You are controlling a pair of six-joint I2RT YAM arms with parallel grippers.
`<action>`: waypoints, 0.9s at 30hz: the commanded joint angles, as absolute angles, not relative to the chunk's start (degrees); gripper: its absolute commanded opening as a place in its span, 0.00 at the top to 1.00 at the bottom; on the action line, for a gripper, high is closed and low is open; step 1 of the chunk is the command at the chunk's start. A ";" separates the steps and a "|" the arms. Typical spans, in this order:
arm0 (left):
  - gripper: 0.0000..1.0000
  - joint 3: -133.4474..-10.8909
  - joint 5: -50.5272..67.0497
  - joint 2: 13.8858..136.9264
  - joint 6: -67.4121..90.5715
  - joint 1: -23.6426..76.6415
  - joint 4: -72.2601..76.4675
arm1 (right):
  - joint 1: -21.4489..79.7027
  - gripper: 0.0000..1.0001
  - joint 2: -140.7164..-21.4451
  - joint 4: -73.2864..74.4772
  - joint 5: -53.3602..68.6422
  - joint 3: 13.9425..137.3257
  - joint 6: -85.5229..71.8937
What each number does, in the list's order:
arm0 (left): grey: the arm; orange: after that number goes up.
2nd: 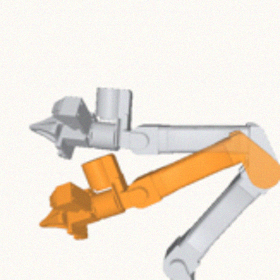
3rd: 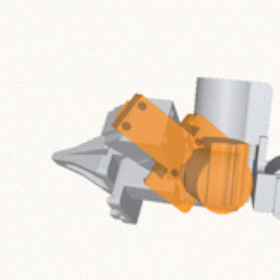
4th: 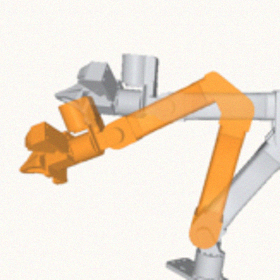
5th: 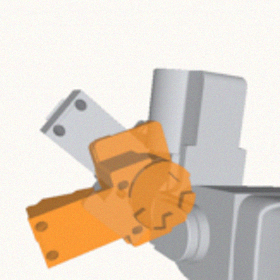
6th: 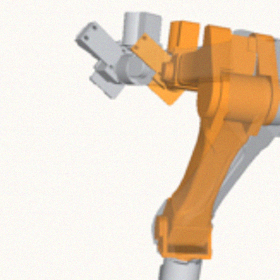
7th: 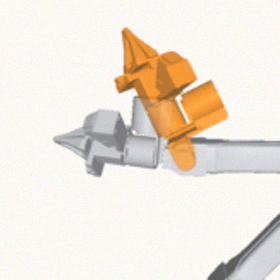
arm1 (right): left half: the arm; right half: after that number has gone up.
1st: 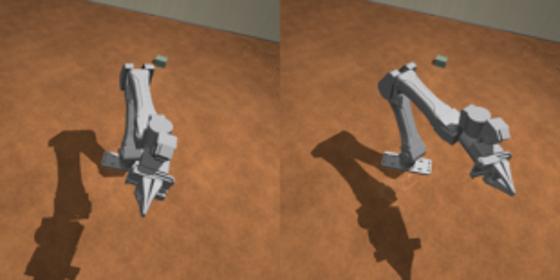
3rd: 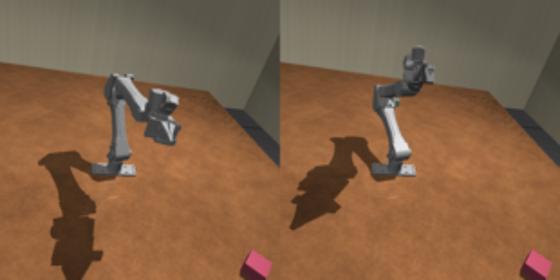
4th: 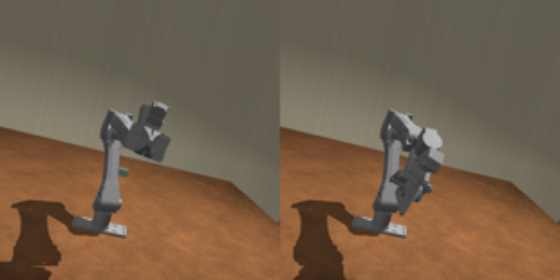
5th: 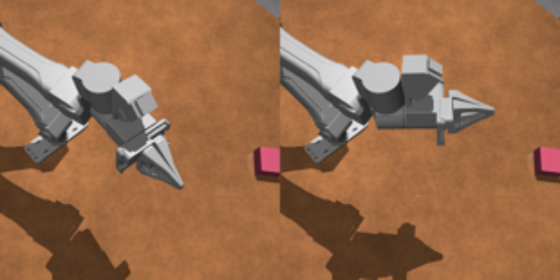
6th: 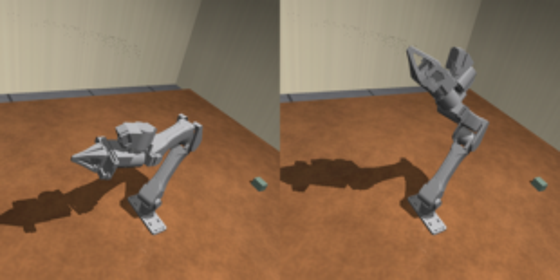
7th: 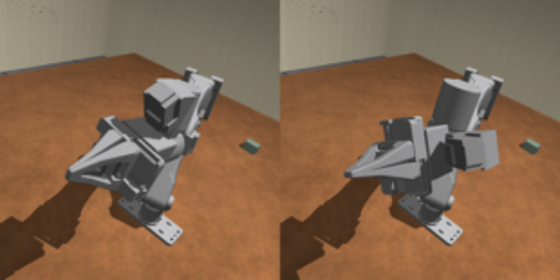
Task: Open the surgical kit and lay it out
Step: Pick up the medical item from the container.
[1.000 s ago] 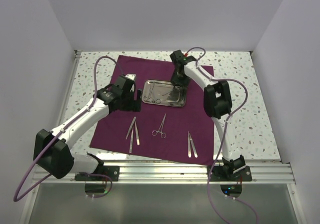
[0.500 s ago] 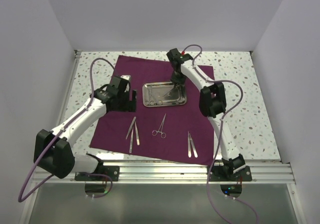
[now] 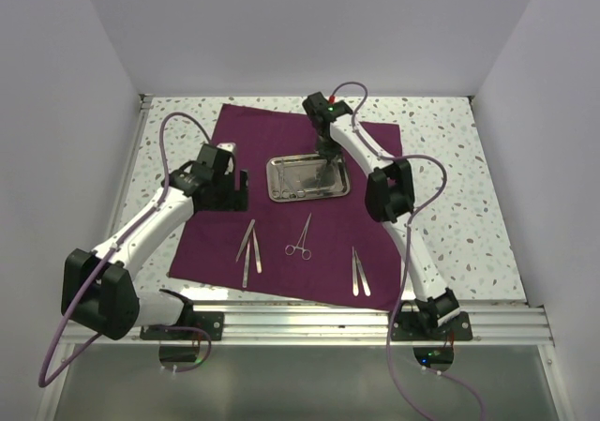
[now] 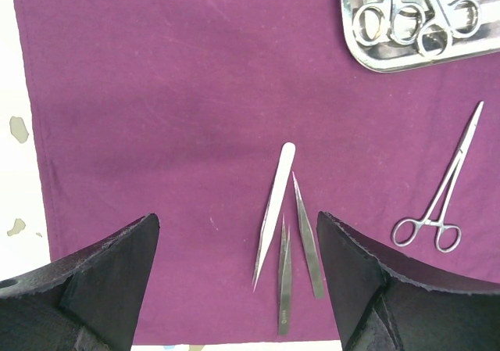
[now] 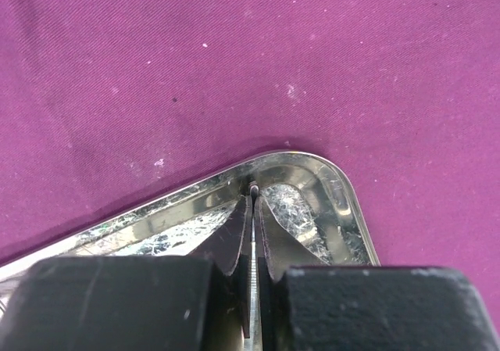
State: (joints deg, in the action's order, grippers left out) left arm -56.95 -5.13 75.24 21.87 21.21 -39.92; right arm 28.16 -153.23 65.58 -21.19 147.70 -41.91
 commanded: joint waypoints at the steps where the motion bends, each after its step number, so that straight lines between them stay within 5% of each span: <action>1: 0.15 -56.43 -4.75 73.56 20.92 20.39 -37.36 | 29.27 1.00 -158.12 69.96 -18.63 146.43 -41.13; 18: 0.17 -69.15 -3.87 81.99 20.57 20.21 -37.79 | 29.00 1.00 -135.63 58.19 -14.68 135.98 -37.00; 27: 0.20 -79.71 -2.55 91.84 20.83 21.35 -37.00 | 29.44 1.00 -114.66 52.21 -15.03 111.65 -33.23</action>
